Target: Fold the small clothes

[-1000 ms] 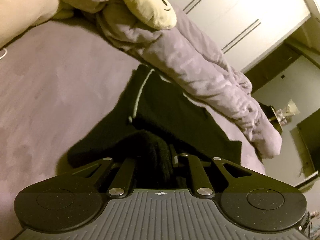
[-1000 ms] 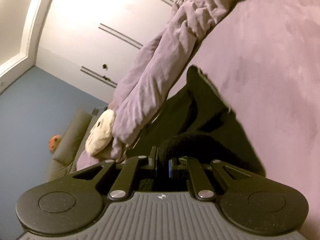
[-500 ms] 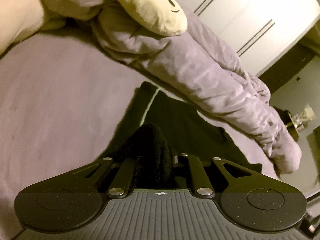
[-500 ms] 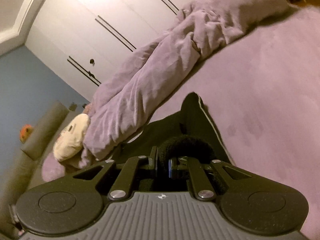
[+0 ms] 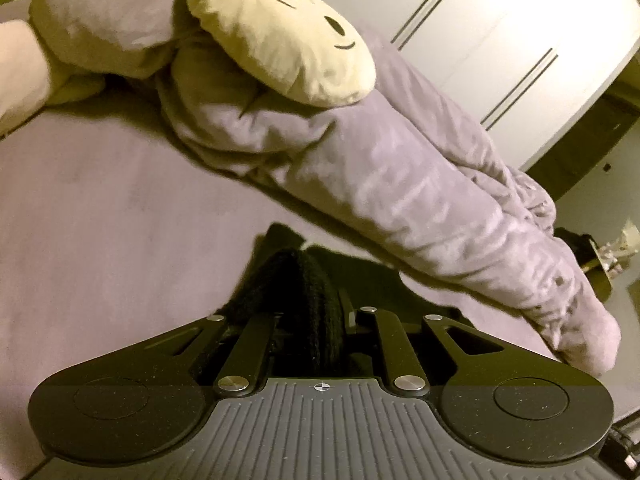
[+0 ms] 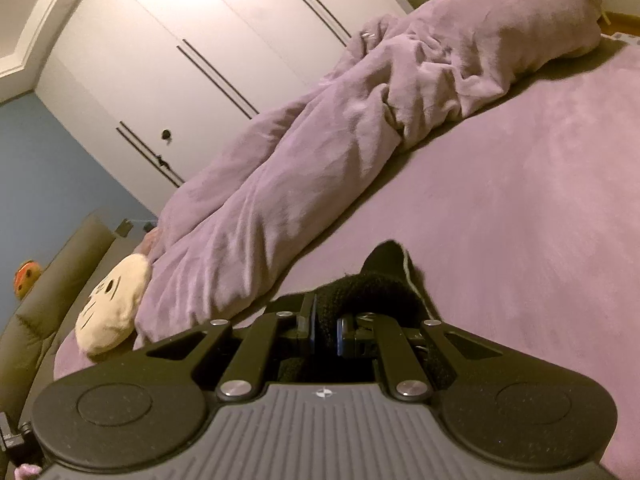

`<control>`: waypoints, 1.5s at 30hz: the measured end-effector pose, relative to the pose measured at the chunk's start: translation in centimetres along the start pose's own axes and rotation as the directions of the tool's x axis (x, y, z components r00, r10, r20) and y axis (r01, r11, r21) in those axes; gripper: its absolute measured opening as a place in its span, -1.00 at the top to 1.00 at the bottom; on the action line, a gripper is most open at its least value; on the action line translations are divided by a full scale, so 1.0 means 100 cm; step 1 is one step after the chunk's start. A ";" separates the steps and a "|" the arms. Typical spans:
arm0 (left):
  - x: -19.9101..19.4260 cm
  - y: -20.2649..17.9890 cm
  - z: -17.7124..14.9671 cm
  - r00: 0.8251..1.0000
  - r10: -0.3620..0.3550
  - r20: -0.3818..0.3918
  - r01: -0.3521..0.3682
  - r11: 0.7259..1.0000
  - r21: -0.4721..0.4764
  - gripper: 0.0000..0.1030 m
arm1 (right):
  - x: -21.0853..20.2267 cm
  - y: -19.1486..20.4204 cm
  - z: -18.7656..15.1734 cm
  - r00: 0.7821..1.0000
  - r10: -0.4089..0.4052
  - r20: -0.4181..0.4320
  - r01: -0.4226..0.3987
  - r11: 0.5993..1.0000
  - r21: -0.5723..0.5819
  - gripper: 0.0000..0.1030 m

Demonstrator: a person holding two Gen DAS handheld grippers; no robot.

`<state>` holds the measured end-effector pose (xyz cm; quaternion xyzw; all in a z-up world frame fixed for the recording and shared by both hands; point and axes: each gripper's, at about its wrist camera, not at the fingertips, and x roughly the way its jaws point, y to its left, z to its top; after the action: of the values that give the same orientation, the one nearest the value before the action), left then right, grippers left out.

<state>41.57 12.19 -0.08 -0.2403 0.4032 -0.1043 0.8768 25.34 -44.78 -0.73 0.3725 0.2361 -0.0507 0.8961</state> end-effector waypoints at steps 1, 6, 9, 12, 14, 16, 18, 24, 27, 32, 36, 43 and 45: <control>0.004 -0.001 0.004 1.000 0.004 0.004 -0.004 1.000 -0.002 0.75 | 0.005 -0.001 0.003 1.000 -0.003 0.006 0.003 1.000 0.010 0.84; 0.025 -0.007 0.020 0.999 0.028 0.038 -0.028 1.000 0.010 0.75 | 0.034 -0.001 0.018 0.999 -0.037 0.020 0.037 0.999 0.002 0.84; 0.043 -0.014 0.025 0.997 0.063 0.037 -0.065 0.997 0.053 0.74 | 0.053 0.003 0.022 0.998 -0.068 0.017 0.069 0.997 -0.031 0.84; 0.063 -0.015 0.025 0.993 0.108 0.036 -0.110 0.992 0.058 0.74 | 0.070 0.002 0.021 0.995 -0.097 0.020 0.098 0.994 -0.040 0.84; 0.072 -0.014 0.021 0.990 0.138 0.042 -0.141 0.988 0.058 0.71 | 0.079 0.000 0.017 0.992 -0.120 0.021 0.121 0.992 -0.044 0.84; 0.075 -0.015 0.015 0.981 0.183 0.059 -0.187 0.980 0.063 0.54 | 0.086 -0.002 0.010 0.990 -0.135 0.035 0.137 0.988 -0.068 0.83; 0.070 -0.017 0.009 0.969 0.223 0.106 -0.231 0.971 0.065 -0.07 | 0.087 -0.002 0.004 0.987 -0.149 0.053 0.154 0.984 -0.090 0.81; 0.024 -0.020 -0.001 0.942 0.236 0.238 -0.265 0.959 0.101 -0.31 | 0.052 0.008 -0.005 0.947 -0.232 0.221 0.268 0.952 -0.150 0.40; 0.002 -0.017 -0.022 0.955 0.214 0.204 -0.242 0.962 0.125 -0.31 | 0.026 0.012 -0.015 0.936 -0.241 0.256 0.286 0.945 -0.156 0.40; -0.009 -0.007 -0.079 0.971 0.225 0.083 -0.236 0.958 0.162 -0.33 | -0.003 0.022 -0.066 0.979 -0.153 0.131 0.186 0.937 -0.295 0.41; -0.006 -0.006 -0.110 0.968 0.250 -0.021 -0.243 0.955 0.167 -0.32 | -0.009 0.021 -0.099 0.981 -0.193 0.028 0.190 0.915 -0.356 0.41; -0.015 -0.026 -0.118 0.962 0.270 -0.029 -0.257 0.941 0.221 -0.41 | -0.010 0.028 -0.100 0.963 -0.269 0.007 0.252 0.892 -0.376 0.43; -0.015 -0.030 -0.120 0.961 0.274 -0.031 -0.260 0.939 0.227 -0.41 | -0.013 0.036 -0.101 0.963 -0.268 0.034 0.259 0.879 -0.400 0.44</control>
<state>31.54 6.11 -4.25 -0.0813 0.4449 -0.0359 0.8912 21.22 -35.39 -3.97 0.1463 0.2999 -0.1185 0.9352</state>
